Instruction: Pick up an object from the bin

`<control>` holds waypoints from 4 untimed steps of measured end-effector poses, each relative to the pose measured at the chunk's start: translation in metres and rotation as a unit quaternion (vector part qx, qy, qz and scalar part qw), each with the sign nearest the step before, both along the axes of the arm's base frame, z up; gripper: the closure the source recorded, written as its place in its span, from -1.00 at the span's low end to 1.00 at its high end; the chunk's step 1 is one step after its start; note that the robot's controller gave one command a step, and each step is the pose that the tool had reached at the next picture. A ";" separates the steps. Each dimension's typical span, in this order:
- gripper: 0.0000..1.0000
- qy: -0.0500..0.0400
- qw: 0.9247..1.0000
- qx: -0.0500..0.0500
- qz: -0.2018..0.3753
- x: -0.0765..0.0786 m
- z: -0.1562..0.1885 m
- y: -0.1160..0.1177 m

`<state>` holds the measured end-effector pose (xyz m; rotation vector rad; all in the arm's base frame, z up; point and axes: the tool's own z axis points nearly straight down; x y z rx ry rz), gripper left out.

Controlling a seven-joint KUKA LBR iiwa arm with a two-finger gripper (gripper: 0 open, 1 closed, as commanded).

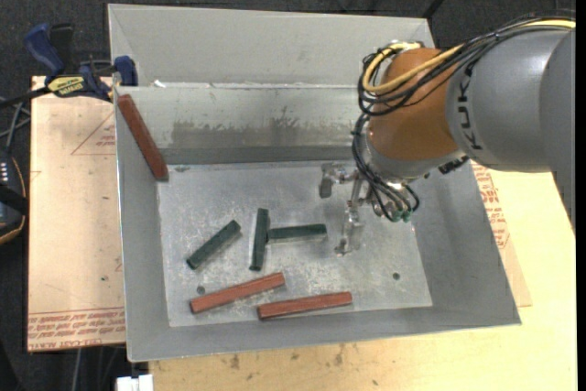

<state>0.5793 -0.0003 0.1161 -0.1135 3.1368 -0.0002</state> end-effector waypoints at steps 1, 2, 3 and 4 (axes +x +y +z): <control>-1.00 -0.002 0.999 0.003 0.039 0.024 -0.031 0.011; 1.00 0.000 0.993 0.001 0.114 -0.012 -0.045 0.070; 1.00 0.000 0.993 0.001 0.114 -0.012 -0.045 0.070; 1.00 -0.004 0.994 0.000 0.107 0.007 0.128 0.068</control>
Offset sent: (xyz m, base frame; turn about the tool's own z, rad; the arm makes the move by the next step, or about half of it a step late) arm -0.0133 0.0680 -0.0461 -0.2263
